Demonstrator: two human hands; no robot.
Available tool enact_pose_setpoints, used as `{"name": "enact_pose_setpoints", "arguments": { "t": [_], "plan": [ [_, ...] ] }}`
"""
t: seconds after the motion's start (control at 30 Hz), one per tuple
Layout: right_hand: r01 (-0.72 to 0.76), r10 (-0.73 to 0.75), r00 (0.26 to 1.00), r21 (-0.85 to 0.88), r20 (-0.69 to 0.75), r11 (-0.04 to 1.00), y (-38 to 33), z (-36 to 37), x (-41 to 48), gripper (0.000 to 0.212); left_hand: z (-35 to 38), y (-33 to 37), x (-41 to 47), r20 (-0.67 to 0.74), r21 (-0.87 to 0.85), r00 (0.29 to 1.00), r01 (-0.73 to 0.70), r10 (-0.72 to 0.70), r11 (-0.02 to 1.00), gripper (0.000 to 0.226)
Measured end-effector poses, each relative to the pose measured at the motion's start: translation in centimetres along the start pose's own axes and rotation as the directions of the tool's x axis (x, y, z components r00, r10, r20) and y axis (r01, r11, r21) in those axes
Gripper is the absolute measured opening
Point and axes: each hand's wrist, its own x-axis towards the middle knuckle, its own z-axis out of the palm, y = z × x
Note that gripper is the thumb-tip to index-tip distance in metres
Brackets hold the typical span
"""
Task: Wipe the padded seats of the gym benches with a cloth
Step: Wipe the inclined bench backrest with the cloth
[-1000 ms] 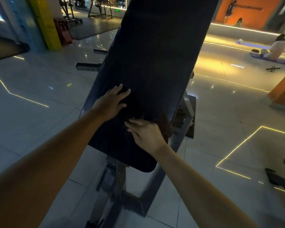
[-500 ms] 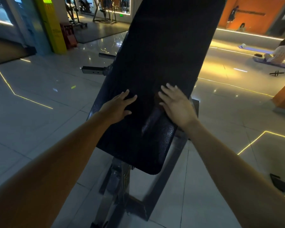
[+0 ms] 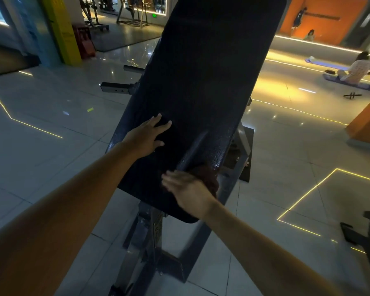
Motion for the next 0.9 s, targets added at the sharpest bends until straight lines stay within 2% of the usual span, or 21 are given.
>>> {"name": "enact_pose_setpoints", "arguments": {
  "t": [0.1, 0.17, 0.2, 0.27, 0.33, 0.4, 0.5, 0.7, 0.8, 0.9],
  "plan": [
    [0.161, -0.159, 0.986, -0.037, 0.047, 0.986, -0.3, 0.2, -0.8, 0.034, 0.0, 0.1, 0.0, 0.013, 0.003, 1.0, 0.004, -0.004, 1.0, 0.072],
    [0.233, -0.223, 0.972, -0.16, 0.075, 0.959, 1.6, -1.8, 0.4, 0.038, 0.0, 0.2, 0.0, 0.015, 0.003, 1.0, 0.006, -0.006, 1.0, 0.071],
    [0.211, -0.204, 0.978, -0.242, 0.052, 0.947, 3.2, -3.1, 1.3, 0.04, 0.0, 0.3, 0.0, 0.014, 0.002, 1.0, 0.006, -0.006, 1.0, 0.071],
    [-0.014, -0.024, 0.995, -0.37, -0.099, 0.929, 7.4, -5.9, 3.4, 0.043, 0.0, 0.3, 0.0, 0.011, 0.013, 1.0, 0.003, -0.003, 1.0, 0.071],
    [-0.289, 0.191, 0.941, -0.37, -0.281, 0.883, 11.6, -8.8, 4.9, 0.035, 0.0, 0.3, 0.0, 0.014, 0.026, 1.0, -0.005, 0.005, 1.0, 0.071],
    [-0.406, 0.302, 0.885, -0.27, -0.354, 0.873, 13.0, -9.9, 5.3, 0.026, -0.1, 0.3, 0.0, 0.015, 0.032, 1.0, -0.011, 0.011, 0.999, 0.071],
    [-0.464, 0.388, 0.849, -0.153, -0.359, 0.873, 10.2, -7.8, 5.1, 0.024, 0.0, 0.1, -0.1, 0.009, 0.015, 1.0, -0.001, 0.001, 1.0, 0.071],
    [-0.182, 0.168, 0.965, -0.054, -0.203, 0.982, 3.0, -3.0, 3.3, 0.023, -0.1, 0.0, 0.0, 0.017, -0.01, 1.0, 0.003, -0.003, 1.0, 0.071],
    [-0.06, 0.059, 0.994, -0.008, -0.095, 0.998, 0.0, -0.9, 1.9, 0.018, 0.0, 0.1, -0.1, 0.021, -0.012, 1.0, 0.014, -0.014, 1.0, 0.071],
    [0.018, -0.018, 1.0, 0.036, 0.002, 0.999, -1.0, 0.0, 1.1, 0.031, 0.0, 0.3, -0.1, 0.028, -0.009, 0.999, 0.022, -0.022, 1.0, 0.071]
  ]
}}
